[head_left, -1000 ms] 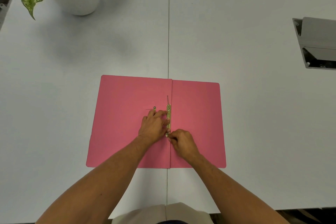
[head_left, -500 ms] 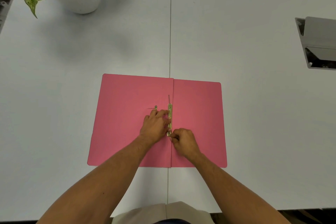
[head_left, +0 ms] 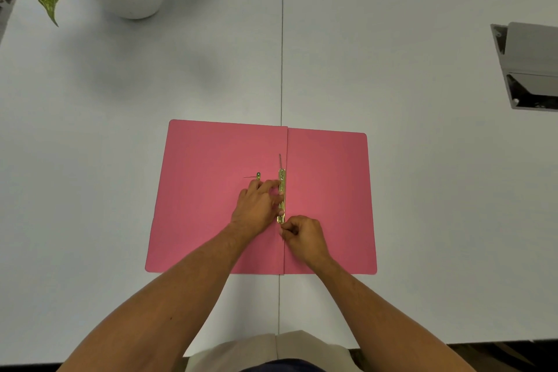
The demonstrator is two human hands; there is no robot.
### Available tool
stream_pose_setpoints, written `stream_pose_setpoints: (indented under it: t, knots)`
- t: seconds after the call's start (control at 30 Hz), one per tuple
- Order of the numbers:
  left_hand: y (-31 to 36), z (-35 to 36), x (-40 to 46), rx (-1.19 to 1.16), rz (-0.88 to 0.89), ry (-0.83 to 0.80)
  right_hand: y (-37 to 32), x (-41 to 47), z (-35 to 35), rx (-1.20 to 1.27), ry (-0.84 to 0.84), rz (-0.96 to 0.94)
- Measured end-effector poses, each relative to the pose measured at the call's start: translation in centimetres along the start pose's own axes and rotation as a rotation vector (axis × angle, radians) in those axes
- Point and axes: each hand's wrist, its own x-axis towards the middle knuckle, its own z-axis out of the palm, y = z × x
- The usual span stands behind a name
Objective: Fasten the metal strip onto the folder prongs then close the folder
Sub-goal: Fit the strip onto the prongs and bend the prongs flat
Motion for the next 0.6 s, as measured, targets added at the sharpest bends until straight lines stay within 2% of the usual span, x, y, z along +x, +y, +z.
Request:
stream_pose_setpoints:
  t: [0.4, 0.6]
  knots:
    - [0.0, 0.32, -0.28, -0.014, -0.007, 0.054, 0.97, 0.24, 0.08, 0.118, -0.004, 0.036]
    - [-0.55, 0.53, -0.27, -0.115, 0.0, 0.065, 0.77, 0.16, -0.14, 0.127, 0.006, 0.037]
